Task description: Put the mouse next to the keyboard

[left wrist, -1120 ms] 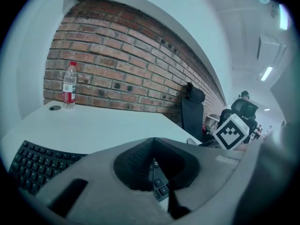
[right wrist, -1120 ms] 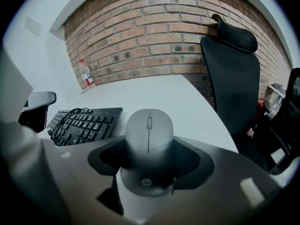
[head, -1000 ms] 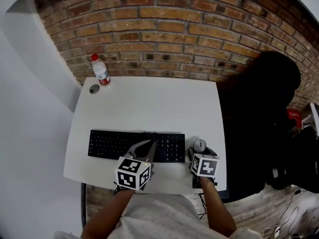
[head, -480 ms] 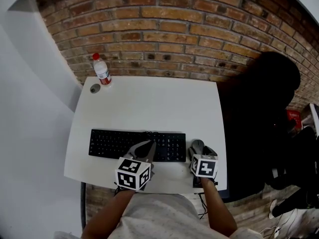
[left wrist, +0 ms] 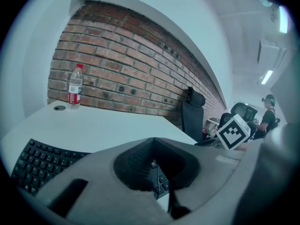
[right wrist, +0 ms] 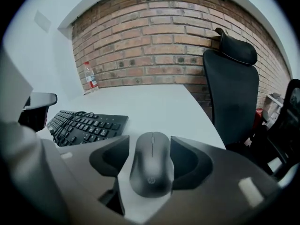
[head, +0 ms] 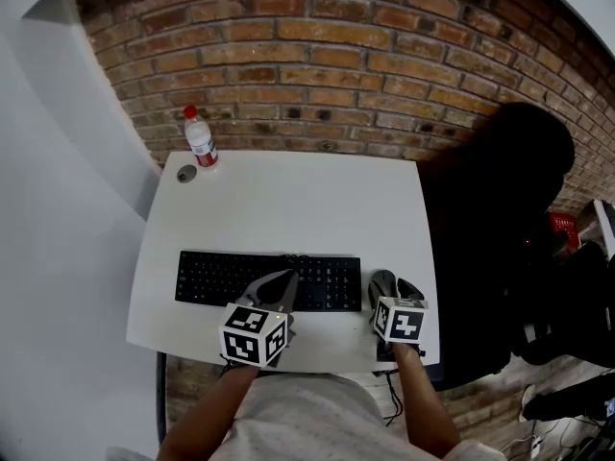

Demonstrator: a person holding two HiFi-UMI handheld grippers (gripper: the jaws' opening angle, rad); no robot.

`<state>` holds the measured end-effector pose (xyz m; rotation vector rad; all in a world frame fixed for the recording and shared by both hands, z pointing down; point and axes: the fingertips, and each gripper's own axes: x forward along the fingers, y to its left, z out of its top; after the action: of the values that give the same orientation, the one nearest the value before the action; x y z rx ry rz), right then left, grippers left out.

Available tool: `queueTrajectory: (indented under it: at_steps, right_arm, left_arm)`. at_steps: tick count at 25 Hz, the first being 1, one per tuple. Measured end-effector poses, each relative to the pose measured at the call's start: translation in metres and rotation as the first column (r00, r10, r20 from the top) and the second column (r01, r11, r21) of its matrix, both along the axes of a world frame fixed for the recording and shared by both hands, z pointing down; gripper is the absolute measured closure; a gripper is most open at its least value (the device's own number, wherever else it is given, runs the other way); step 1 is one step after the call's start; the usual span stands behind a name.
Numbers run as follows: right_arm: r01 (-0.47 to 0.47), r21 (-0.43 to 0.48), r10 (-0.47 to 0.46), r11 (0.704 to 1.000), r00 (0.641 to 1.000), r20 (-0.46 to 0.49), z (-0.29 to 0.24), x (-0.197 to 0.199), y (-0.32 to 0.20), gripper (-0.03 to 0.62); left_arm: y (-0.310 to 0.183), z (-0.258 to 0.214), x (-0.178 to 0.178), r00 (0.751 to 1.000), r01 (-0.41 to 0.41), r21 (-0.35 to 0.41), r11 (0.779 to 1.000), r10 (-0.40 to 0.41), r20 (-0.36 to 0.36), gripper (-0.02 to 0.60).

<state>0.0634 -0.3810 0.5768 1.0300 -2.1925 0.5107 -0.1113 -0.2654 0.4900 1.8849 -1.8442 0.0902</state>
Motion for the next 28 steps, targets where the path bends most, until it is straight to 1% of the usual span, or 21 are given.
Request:
queueTrajectory:
  at_steps: [2,6,11,14,16,19,23,28]
  right_arm:
    - [0.011,0.014,-0.011,1.0,1.0,0.017,-0.009,-0.006,0.004,0.329]
    - [0.052,0.061,-0.056,0.997,0.996,0.066,-0.035,-0.025,0.017,0.386]
    - [0.099,0.129,-0.116,0.987,0.985,0.13,-0.072,-0.052,0.037,0.454]
    - [0.11,0.18,-0.139,0.978,0.977,0.16,-0.094,-0.063,0.049,0.52]
    - [0.115,0.207,-0.155,0.972,0.97,0.187,-0.108,-0.07,0.057,0.581]
    - [0.146,0.238,-0.199,0.96,0.955,0.219,-0.123,-0.084,0.072,0.588]
    - [0.185,0.291,-0.257,0.938,0.938,0.232,-0.14,-0.098,0.09,0.588]
    - [0.233,0.319,-0.319,0.918,0.915,0.248,-0.15,-0.111,0.107,0.588]
  left_arm:
    - [0.004,-0.003,-0.003,1.0,0.002,0.008,1.0,-0.002,0.002,0.589]
    - [0.013,-0.01,-0.012,1.0,0.006,0.016,1.0,-0.006,0.009,0.589]
    - [0.028,-0.019,-0.025,1.0,0.018,0.027,0.999,-0.019,0.017,0.589]
    - [0.037,-0.023,-0.032,0.999,0.026,0.034,0.999,-0.027,0.031,0.589]
    - [0.042,-0.026,-0.035,0.999,0.027,0.04,0.999,-0.029,0.045,0.589]
    - [0.047,-0.031,-0.039,0.998,0.026,0.053,0.998,-0.029,0.057,0.589]
    - [0.054,-0.037,-0.044,0.997,0.027,0.069,0.997,-0.032,0.065,0.588]
    - [0.062,-0.037,-0.049,0.997,0.029,0.07,0.997,-0.033,0.069,0.589]
